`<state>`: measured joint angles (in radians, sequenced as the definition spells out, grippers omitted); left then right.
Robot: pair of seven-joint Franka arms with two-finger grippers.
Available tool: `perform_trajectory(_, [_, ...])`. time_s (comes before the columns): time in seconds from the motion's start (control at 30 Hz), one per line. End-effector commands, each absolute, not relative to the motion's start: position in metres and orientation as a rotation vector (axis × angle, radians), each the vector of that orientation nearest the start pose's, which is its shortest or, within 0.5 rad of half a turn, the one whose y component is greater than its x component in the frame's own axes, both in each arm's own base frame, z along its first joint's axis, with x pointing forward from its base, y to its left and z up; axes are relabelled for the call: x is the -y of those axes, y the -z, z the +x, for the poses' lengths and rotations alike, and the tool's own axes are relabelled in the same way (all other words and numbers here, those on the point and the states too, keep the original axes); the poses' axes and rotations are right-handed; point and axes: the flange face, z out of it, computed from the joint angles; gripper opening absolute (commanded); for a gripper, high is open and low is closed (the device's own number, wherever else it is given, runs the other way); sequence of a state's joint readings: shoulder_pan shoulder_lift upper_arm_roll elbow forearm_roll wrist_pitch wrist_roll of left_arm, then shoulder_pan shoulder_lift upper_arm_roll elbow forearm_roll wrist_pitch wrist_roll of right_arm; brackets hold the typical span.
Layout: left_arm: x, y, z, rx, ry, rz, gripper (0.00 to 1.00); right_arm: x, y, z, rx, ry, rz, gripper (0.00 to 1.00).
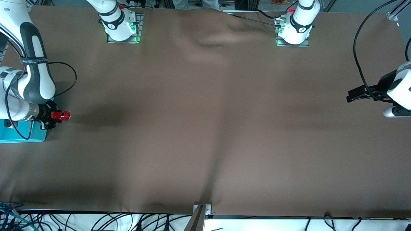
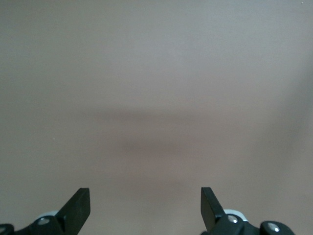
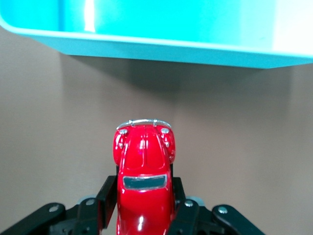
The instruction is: Wind red beetle toy and store in blue box
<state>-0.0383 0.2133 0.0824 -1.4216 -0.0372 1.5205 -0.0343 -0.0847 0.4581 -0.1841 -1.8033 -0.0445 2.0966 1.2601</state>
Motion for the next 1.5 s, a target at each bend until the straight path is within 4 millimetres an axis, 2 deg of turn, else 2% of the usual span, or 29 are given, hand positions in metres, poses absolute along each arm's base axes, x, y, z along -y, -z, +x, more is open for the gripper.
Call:
perform_trajectory(0.0, [-0.018, -0.575, 0.610, 0.118, -0.157, -3.170, 1.00, 0.159, -0.313, 0.596, -2.239, -0.198, -2.523, 0.00])
perform_trajectory(0.23, [-0.019, -0.579, 0.608, 0.110, -0.144, -3.174, 1.00, 0.172, -0.341, 0.578, -2.085, -0.282, -2.683, 0.00])
perform_trajectory(0.57, [-0.012, -0.581, 0.608, 0.074, -0.140, -3.178, 1.00, 0.262, -0.370, 0.538, -1.767, -0.326, -2.864, 0.00])
perform_trajectory(0.7, [-0.011, -0.581, 0.608, 0.074, -0.140, -3.180, 1.00, 0.288, -0.373, 0.527, -1.646, -0.331, -2.915, 0.00])
perform_trajectory(1.13, [-0.006, -0.581, 0.608, 0.074, -0.141, -3.177, 1.00, 0.338, -0.359, 0.504, -1.359, -0.341, -3.020, 0.00])
perform_trajectory(1.37, [-0.002, -0.581, 0.608, 0.054, -0.141, -3.189, 1.00, 0.371, -0.340, 0.491, -1.225, -0.325, -3.066, 0.00])
perform_trajectory(1.47, [-0.002, -0.581, 0.608, 0.054, -0.141, -3.189, 1.00, 0.378, -0.329, 0.490, -1.175, -0.316, -3.073, 0.00])
